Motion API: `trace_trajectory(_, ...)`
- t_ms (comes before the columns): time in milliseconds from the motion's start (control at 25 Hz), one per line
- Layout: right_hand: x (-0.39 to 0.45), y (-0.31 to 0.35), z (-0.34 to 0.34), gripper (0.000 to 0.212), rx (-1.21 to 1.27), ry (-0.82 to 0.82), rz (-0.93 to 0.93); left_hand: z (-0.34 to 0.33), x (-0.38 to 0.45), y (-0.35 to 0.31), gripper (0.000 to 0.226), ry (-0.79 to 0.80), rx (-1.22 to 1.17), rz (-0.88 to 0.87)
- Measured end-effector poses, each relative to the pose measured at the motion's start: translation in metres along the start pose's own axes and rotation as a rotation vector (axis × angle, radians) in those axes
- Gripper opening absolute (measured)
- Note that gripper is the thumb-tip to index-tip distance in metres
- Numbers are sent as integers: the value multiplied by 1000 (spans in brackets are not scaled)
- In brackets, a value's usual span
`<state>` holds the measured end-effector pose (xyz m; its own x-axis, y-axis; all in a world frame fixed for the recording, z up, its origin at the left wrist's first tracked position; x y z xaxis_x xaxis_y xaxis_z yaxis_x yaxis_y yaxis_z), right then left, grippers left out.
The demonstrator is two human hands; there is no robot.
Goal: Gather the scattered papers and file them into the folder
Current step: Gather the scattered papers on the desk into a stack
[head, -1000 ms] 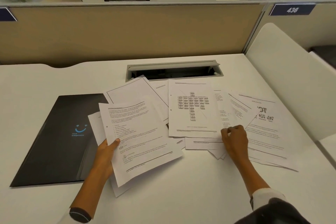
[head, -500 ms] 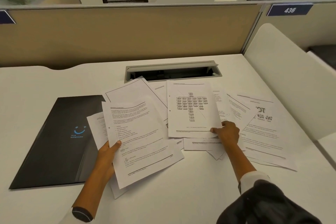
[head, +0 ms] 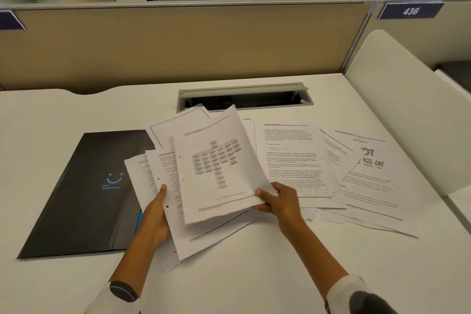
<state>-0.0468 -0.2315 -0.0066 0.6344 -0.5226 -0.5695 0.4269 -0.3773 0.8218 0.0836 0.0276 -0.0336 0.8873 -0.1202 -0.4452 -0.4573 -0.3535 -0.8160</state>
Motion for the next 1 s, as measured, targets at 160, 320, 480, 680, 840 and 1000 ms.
trace_trajectory(160, -5, -22, -16, 12, -144, 21, -15, -4, 1, 1, 38, 42, 42, 19)
trace_trajectory(320, -1, -10, -9, 23, -243, 37, -41, -2, 0, 5, 45, 91, 151, 17)
trace_trajectory(480, 5, 27, 53, 31, -496, -406, 215, 4, 4, 5, 43, 65, 149, 10)
trace_trajectory(680, 17, 29, 128, 72, -972, -805, -60, 10, 8, 6, 39, 53, 153, 16)
trace_trajectory(840, 33, 26, 149, 54, -663, -768, -81, 7, 7, 6, 30, 38, 208, -7)
trace_trajectory(1000, 36, 20, 154, 27, -215, -645, 42, 7, 6, 12, 31, 35, 201, 8)
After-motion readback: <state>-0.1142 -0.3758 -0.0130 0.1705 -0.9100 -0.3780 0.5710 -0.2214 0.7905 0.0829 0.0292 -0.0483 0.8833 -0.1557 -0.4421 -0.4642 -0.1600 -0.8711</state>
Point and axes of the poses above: each hand's wrist, its own x-axis towards the middle knuckle, its own z-axis out of the back of the hand, y = z × x, the point moved 6 cm from there along x, towards the middle knuckle, and after that the axes turned 10 degrees about -z, right-handed, at the moved point
